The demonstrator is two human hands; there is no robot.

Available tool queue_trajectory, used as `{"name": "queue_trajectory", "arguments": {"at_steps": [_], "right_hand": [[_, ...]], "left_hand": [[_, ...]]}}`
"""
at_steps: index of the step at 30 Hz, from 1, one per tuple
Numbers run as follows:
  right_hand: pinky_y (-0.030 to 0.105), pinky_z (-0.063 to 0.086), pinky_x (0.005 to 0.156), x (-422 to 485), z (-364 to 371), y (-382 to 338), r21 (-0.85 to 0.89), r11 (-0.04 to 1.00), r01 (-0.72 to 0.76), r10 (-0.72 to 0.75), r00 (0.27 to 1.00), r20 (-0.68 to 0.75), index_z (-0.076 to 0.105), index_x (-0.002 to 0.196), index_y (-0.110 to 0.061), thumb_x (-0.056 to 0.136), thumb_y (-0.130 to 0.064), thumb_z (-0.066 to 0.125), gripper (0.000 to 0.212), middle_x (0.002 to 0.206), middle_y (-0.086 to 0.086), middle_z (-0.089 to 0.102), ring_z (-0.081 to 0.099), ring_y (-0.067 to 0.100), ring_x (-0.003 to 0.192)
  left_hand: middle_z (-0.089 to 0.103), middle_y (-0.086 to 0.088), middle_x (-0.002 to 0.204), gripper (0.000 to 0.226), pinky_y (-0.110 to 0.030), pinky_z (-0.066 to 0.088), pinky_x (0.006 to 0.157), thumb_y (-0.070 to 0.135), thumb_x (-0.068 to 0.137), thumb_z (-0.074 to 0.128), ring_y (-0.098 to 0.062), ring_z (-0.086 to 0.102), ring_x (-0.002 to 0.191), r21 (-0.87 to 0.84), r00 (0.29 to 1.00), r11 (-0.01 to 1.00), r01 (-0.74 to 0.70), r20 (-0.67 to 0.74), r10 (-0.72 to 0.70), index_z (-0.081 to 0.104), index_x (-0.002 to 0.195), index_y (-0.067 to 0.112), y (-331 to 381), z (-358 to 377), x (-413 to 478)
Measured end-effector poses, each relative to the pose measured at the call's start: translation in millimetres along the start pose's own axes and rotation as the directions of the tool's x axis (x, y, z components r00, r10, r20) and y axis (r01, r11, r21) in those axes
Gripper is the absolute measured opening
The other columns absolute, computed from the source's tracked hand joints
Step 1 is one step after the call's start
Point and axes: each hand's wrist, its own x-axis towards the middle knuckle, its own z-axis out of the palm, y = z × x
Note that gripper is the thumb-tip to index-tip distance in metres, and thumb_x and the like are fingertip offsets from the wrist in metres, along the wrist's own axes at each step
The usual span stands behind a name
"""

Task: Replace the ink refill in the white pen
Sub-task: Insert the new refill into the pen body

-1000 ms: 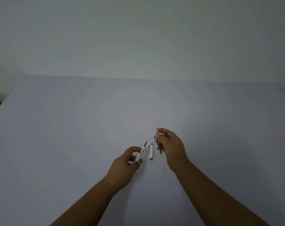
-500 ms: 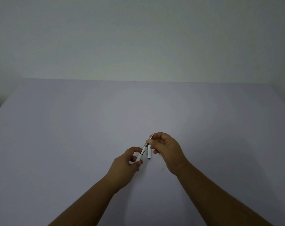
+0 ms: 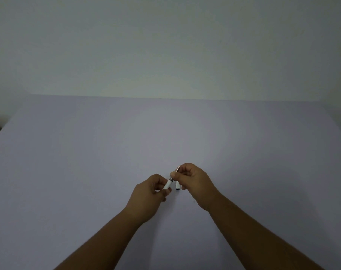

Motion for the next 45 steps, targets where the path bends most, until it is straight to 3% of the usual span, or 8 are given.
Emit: {"name": "queue_trajectory", "arguments": {"at_steps": [16, 20, 24, 29, 33, 37, 42, 45], "right_hand": [[0.020, 0.043, 0.053, -3, 3, 2, -0.001, 0.997, -0.079, 0.079, 0.997, -0.006, 0.061, 0.061, -0.029, 0.079, -0.040, 0.067, 0.022, 0.057, -0.008, 0.051, 0.045, 0.008, 0.051], [0.020, 0.045, 0.058, -4, -1, 4, 0.101, 0.993, -0.061, 0.052, 0.994, 0.091, 0.069, 0.085, -0.029, 0.085, -0.028, 0.063, 0.006, 0.067, -0.015, 0.062, 0.053, 0.002, 0.061], [0.020, 0.042, 0.051, -4, -3, 4, 0.071, 0.990, -0.119, 0.116, 0.992, 0.042, 0.064, 0.064, -0.023, 0.078, -0.037, 0.070, 0.020, 0.047, -0.012, 0.054, 0.046, 0.005, 0.045], [0.019, 0.047, 0.057, -6, -5, 7, 0.179, 0.981, -0.069, 0.054, 0.995, 0.086, 0.070, 0.087, -0.026, 0.085, -0.024, 0.063, 0.007, 0.076, -0.004, 0.063, 0.053, 0.011, 0.066], [0.020, 0.042, 0.051, -6, -5, 4, 0.073, 0.991, -0.113, 0.110, 0.993, 0.042, 0.062, 0.064, -0.021, 0.079, -0.035, 0.069, 0.021, 0.047, -0.012, 0.053, 0.045, 0.007, 0.046], [0.020, 0.046, 0.057, -6, -7, 5, 0.182, 0.981, -0.063, 0.049, 0.996, 0.079, 0.069, 0.088, -0.022, 0.085, -0.024, 0.063, 0.006, 0.073, -0.004, 0.062, 0.052, 0.013, 0.066], [0.013, 0.045, 0.050, -5, -8, 3, -0.011, 0.995, -0.096, 0.096, 0.995, 0.020, 0.061, 0.067, -0.019, 0.079, -0.040, 0.067, 0.025, 0.044, -0.014, 0.056, 0.050, 0.001, 0.044], [0.017, 0.048, 0.058, -6, -10, 4, 0.098, 0.991, -0.086, 0.079, 0.994, 0.081, 0.066, 0.082, -0.019, 0.083, -0.032, 0.064, 0.013, 0.062, -0.011, 0.061, 0.054, 0.002, 0.056]], "left_hand": [[0.066, 0.013, 0.076, 0.009, -0.015, 0.047, 0.059, 0.025, 0.084, 0.065, -0.005, 0.066, 0.064, 0.100, 1.000, 0.995, -0.018, 0.000, 0.019, 0.058, 0.081, 0.031, 6, -4, 3], [0.067, 0.011, 0.078, 0.009, -0.018, 0.051, 0.063, 0.024, 0.084, 0.066, -0.007, 0.067, 0.066, 0.089, 1.000, 0.996, -0.010, -0.002, 0.010, 0.060, 0.081, 0.031, 7, -4, 3], [0.066, 0.012, 0.075, 0.015, -0.020, 0.052, 0.064, 0.025, 0.084, 0.065, -0.008, 0.067, 0.066, 0.121, 1.000, 0.992, -0.023, 0.017, 0.021, 0.057, 0.076, 0.034, 10, -2, 3], [0.066, 0.010, 0.077, 0.008, -0.023, 0.054, 0.067, 0.025, 0.084, 0.065, -0.009, 0.068, 0.067, 0.106, 1.000, 0.994, -0.007, -0.005, 0.007, 0.060, 0.081, 0.030, 12, -2, 3], [0.065, 0.013, 0.074, 0.014, -0.019, 0.050, 0.062, 0.026, 0.084, 0.065, -0.009, 0.067, 0.067, 0.128, 1.000, 0.991, -0.023, 0.011, 0.022, 0.056, 0.076, 0.034, 14, -1, 1], [0.065, 0.014, 0.075, 0.015, -0.022, 0.054, 0.066, 0.025, 0.084, 0.065, -0.009, 0.067, 0.066, 0.105, 1.000, 0.994, -0.008, -0.001, 0.008, 0.057, 0.077, 0.034, 15, 0, 0], [0.066, 0.010, 0.075, 0.015, -0.019, 0.050, 0.062, 0.026, 0.084, 0.065, -0.010, 0.067, 0.067, 0.131, 1.000, 0.991, -0.009, 0.023, 0.007, 0.057, 0.075, 0.034, 14, 2, -2], [0.067, 0.011, 0.077, 0.010, -0.018, 0.050, 0.060, 0.025, 0.084, 0.065, -0.008, 0.068, 0.065, 0.097, 1.000, 0.995, 0.010, 0.012, -0.011, 0.059, 0.079, 0.032, 16, 2, -3]]}}
